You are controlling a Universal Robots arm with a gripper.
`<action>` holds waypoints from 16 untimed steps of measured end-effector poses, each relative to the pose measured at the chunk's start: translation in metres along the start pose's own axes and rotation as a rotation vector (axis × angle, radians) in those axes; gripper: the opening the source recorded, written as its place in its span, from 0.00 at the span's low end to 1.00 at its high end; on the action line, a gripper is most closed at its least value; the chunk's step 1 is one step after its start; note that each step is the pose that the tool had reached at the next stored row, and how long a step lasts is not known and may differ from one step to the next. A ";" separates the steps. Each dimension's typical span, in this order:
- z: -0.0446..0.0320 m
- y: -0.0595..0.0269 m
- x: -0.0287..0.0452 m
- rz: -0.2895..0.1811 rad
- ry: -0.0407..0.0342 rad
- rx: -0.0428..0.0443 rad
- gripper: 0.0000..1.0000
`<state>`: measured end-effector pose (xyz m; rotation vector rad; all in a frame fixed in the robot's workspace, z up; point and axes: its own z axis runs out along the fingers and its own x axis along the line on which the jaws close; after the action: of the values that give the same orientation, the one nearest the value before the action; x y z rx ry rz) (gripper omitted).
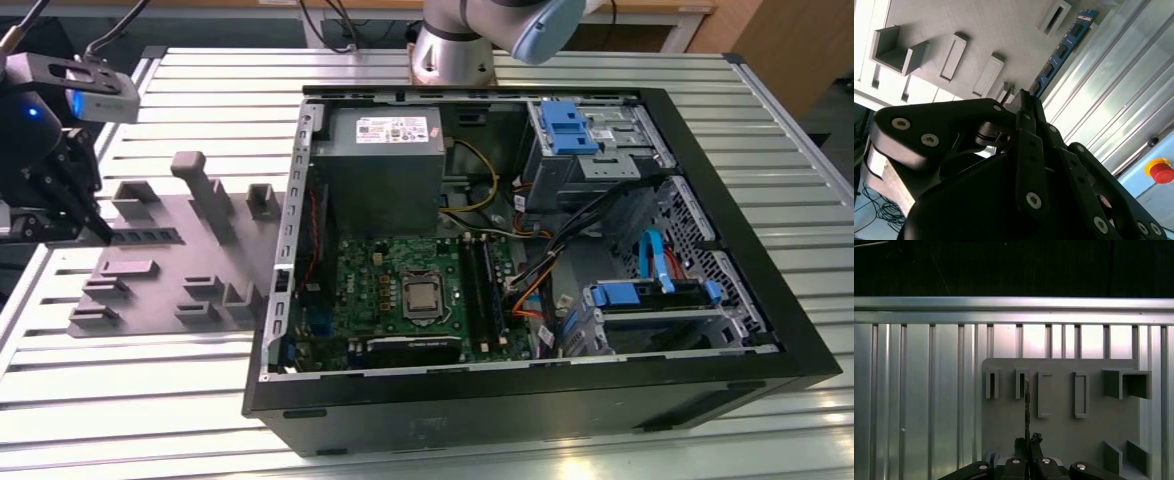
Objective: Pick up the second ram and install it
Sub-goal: 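Pick up the second ram and move it above second insertion slot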
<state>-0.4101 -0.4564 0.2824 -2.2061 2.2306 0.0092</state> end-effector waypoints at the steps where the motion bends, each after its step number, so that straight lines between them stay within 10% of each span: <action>1: -0.0003 0.0000 0.0000 0.000 0.0000 0.0000 0.14; 16: -0.0181 0.0000 -0.0001 0.000 0.0000 0.0000 0.14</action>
<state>-0.4101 -0.4564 0.3005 -2.2062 2.2306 0.0091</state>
